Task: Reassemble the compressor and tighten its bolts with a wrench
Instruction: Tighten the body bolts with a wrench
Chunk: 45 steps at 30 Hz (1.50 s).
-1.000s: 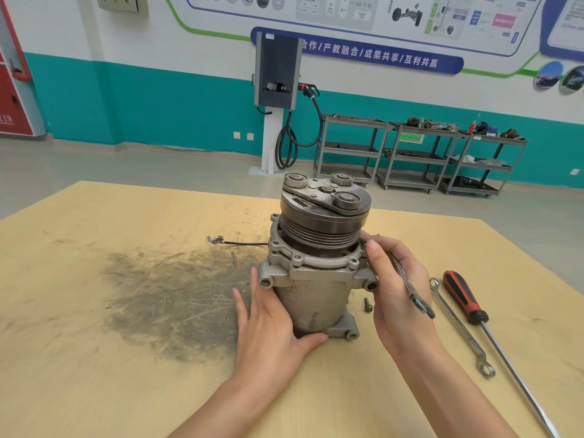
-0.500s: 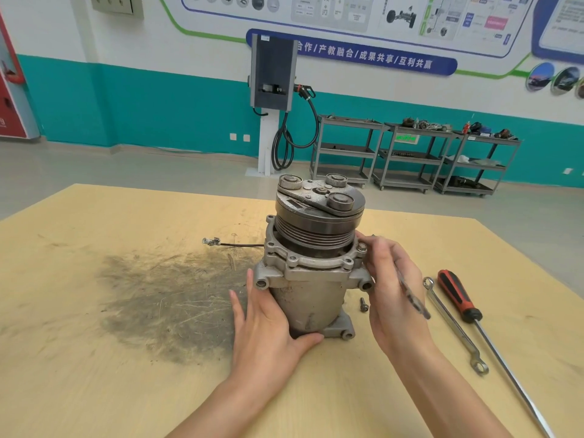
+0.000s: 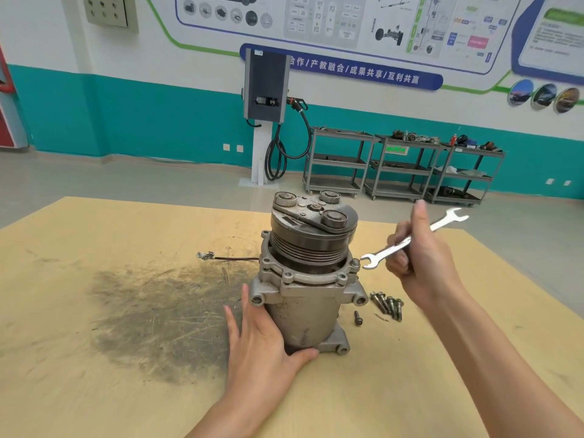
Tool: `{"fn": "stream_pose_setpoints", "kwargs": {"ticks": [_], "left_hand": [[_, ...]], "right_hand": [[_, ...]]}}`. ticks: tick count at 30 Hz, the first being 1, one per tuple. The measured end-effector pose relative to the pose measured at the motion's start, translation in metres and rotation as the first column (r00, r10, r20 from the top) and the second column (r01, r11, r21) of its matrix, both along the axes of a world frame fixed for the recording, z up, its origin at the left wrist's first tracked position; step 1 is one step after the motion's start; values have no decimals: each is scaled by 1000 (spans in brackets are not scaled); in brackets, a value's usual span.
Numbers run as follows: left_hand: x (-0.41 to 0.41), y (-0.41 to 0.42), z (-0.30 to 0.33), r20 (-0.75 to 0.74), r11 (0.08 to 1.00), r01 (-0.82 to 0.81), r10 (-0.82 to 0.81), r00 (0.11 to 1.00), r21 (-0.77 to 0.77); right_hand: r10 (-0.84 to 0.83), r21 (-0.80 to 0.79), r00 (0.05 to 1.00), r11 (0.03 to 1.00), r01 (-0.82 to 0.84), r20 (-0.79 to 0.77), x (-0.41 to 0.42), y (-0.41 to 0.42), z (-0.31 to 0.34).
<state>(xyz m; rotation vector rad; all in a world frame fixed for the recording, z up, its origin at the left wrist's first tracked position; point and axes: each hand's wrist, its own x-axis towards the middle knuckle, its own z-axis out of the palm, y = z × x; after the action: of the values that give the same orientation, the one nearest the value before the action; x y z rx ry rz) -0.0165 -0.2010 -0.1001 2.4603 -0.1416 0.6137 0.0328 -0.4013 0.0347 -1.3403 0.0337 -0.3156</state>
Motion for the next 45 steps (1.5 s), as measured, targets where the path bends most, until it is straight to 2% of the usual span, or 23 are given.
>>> {"fn": "stream_pose_setpoints", "kwargs": {"ticks": [9,15,19,29,33,45], "left_hand": [[1,0,-2,-21,999,-27,28,999,46],[0,-1,1,-21,999,-22,23,1000,33],[0,-1,2,-15,1000,-18,19,1000,19],[0,0,-1,-7,999,-20,20,1000,34],[1,0,-1,-8,999,-22,23,1000,27],[-1,-1,-2,2,1000,-21,21,1000,5]], "right_hand": [[193,27,964,981,-192,-184,31,6,0],[385,92,877,923,-375,-289,46,11,-2],[453,104,835,890,-444,-313,50,12,-1],[478,335,847,857,-391,-234,40,1,-10],[490,332,839,852,-404,-237,38,2,-6],[332,309,928,912,-270,-169,15,-4,-7]]}}
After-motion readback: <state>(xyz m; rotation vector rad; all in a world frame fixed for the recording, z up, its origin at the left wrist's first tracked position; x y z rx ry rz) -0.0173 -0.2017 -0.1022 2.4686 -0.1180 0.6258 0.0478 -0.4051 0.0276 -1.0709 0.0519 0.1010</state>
